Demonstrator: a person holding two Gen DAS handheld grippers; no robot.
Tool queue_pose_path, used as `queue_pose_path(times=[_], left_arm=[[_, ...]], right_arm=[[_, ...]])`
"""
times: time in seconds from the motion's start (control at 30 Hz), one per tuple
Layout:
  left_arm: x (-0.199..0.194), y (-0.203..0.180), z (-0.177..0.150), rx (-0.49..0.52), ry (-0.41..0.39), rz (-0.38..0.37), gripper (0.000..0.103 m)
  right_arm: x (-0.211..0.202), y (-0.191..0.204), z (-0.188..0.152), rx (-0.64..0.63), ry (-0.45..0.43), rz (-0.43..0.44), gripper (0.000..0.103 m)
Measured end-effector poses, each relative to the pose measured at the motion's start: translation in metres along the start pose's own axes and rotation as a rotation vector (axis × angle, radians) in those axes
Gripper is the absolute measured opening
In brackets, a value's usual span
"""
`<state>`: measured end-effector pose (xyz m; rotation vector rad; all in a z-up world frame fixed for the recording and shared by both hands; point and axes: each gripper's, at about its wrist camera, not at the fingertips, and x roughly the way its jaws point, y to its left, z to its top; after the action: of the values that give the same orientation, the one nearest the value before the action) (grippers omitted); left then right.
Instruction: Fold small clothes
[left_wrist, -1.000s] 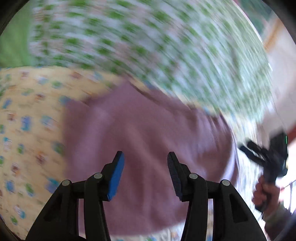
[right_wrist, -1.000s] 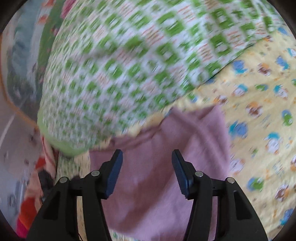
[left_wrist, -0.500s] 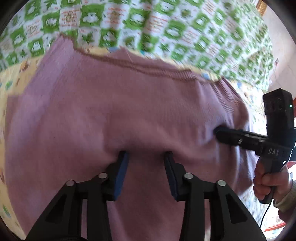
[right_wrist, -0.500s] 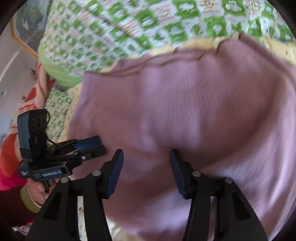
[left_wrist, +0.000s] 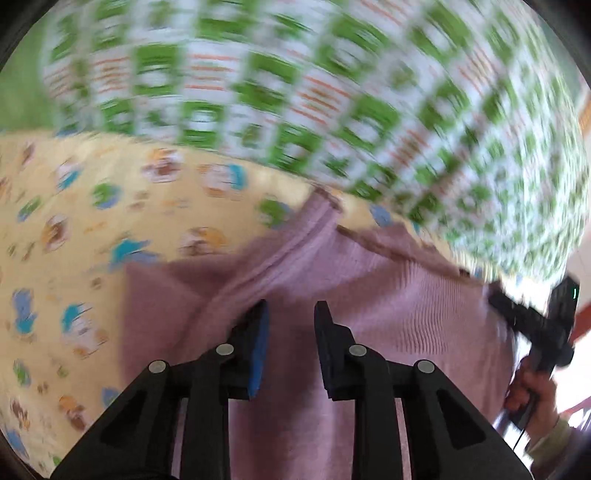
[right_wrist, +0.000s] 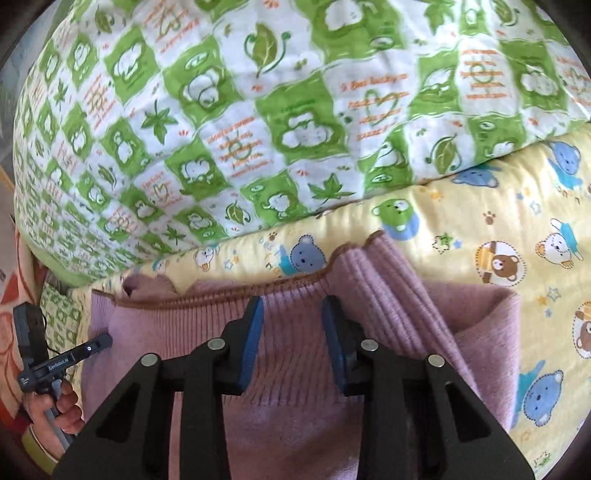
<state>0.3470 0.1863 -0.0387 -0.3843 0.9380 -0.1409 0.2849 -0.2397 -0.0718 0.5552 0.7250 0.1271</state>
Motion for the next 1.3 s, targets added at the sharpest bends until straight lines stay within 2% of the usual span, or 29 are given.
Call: queue_pose_path(times=[0.07,0.13,0.23,0.27,0.33,0.4,0.47,0.53,0.63,0.73,0.77,0.8,0.9,0.97,1.0,1.07,1.1,1.3], left_arm=[[-0.011,0.015,-0.002,-0.045,-0.012,0.001,0.026],[-0.019,0.022,-0.007,-0.046,-0.011,0.025,0.026],[-0.031,0.017,-0.02,-0.043,-0.01,0.053,0.027],[-0.038,0.013,-0.029,-0.042,-0.018,0.045,0.033],[-0.043,0.001,-0.04,-0.016,-0.021,0.047,0.038],[-0.038,-0.005,-0.046,-0.003,-0.006,0.062,0.039],[-0.028,-0.003,-0.049,-0.014,0.019,0.095,0.038],[-0.022,0.005,-0.047,-0.029,0.028,0.104,0.038],[-0.01,0.01,-0.045,-0.016,0.054,0.153,0.034],[-0.011,0.004,-0.043,-0.018,0.057,0.164,0.033],[-0.02,0.007,-0.045,-0.022,0.054,0.166,0.033],[-0.026,0.005,-0.046,-0.025,0.048,0.166,0.035],[-0.053,0.004,-0.061,-0.049,0.024,0.158,0.046],[-0.072,0.005,-0.079,-0.08,0.01,0.158,0.057],[-0.08,0.007,-0.087,-0.096,0.009,0.162,0.059],[-0.093,0.014,-0.105,-0.143,0.021,0.171,0.074],[-0.1,0.021,-0.115,-0.173,0.028,0.179,0.077],[-0.113,0.053,-0.174,-0.37,0.092,0.164,0.078]], right_arm=[[-0.018,-0.003,-0.003,0.022,-0.014,-0.006,0.036],[-0.04,-0.001,-0.007,0.046,-0.033,0.008,0.037],[-0.071,0.0,-0.02,0.048,-0.036,0.032,0.04],[-0.076,0.005,-0.026,0.04,-0.028,0.042,0.041],[-0.086,0.015,-0.047,0.008,0.013,0.068,0.044],[-0.089,0.02,-0.067,-0.038,0.06,0.075,0.044],[-0.091,0.023,-0.086,-0.091,0.101,0.03,0.045],[-0.091,0.01,-0.095,-0.08,0.114,-0.033,0.045],[-0.099,-0.018,-0.097,-0.05,0.087,-0.122,0.042],[-0.106,-0.031,-0.094,-0.017,0.08,-0.127,0.041],[-0.109,-0.03,-0.093,-0.021,0.074,-0.18,0.043],[-0.112,-0.029,-0.091,-0.017,0.07,-0.21,0.043],[-0.128,-0.034,-0.09,0.065,0.054,-0.143,0.045],[-0.137,-0.03,-0.093,0.067,0.053,-0.138,0.047],[-0.142,-0.027,-0.095,0.064,0.049,-0.13,0.048],[-0.151,-0.02,-0.1,0.066,0.045,-0.112,0.05],[-0.155,-0.015,-0.103,0.067,0.043,-0.104,0.052],[-0.165,0.013,-0.12,0.058,0.071,-0.06,0.054]])
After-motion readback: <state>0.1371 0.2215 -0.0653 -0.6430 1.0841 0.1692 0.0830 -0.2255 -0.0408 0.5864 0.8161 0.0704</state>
